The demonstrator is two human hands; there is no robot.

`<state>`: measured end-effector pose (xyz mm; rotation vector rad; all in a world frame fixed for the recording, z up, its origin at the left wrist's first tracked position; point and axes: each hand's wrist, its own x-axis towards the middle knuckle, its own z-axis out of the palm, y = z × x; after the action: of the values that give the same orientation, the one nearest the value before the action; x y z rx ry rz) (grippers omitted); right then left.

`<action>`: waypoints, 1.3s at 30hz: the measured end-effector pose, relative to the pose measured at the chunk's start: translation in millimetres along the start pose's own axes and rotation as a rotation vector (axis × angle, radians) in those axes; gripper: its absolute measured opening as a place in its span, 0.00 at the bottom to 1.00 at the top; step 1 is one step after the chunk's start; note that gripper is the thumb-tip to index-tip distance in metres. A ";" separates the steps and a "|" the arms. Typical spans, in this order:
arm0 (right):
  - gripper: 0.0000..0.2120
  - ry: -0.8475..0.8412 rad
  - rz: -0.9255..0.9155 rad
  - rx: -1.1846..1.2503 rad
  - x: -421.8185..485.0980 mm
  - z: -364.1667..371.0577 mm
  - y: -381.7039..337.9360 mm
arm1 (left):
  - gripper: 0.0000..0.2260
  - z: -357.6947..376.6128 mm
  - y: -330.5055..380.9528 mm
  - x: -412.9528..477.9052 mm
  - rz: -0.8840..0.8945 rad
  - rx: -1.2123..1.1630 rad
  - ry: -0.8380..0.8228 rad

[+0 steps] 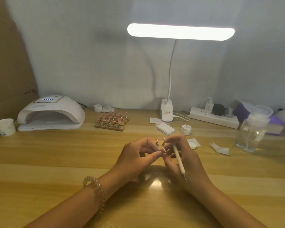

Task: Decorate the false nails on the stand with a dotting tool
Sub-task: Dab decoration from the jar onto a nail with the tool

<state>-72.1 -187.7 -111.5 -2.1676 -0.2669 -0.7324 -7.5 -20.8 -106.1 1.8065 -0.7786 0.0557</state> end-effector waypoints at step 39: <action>0.21 0.232 0.418 -0.468 17.7 -43.4 44.3 | 0.15 -20.5 -11.9 0.4 -0.133 0.582 0.005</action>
<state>-57.2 -250.4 -107.7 -2.4237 0.5138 -0.8490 5.9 -1.4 -107.9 2.4028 -0.6764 0.2180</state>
